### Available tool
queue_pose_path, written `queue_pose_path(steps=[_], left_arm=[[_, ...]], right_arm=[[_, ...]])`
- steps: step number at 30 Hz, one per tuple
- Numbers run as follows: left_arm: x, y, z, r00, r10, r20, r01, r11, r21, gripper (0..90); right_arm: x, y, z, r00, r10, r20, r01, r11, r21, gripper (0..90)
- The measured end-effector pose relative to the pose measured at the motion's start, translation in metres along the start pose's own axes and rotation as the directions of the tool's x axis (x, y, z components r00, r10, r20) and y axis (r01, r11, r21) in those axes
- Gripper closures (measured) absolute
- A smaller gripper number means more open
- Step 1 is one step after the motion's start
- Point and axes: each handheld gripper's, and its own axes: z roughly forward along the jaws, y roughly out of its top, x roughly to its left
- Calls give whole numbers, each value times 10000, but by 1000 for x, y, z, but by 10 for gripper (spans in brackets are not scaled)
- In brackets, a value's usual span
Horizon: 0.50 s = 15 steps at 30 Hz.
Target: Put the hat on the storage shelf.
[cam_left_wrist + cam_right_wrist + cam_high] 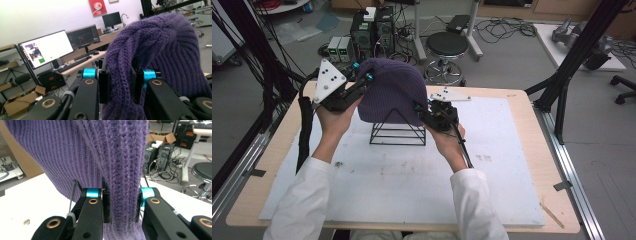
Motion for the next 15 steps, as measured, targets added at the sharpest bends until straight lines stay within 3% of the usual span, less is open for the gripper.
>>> queue_pose_path(steps=[15], left_arm=[[-11,-31,-3,9993,-377,-24,378,9981,493,750]], right_arm=[[-1,-25,12,9999,50,145,-60,9975,699,785]])
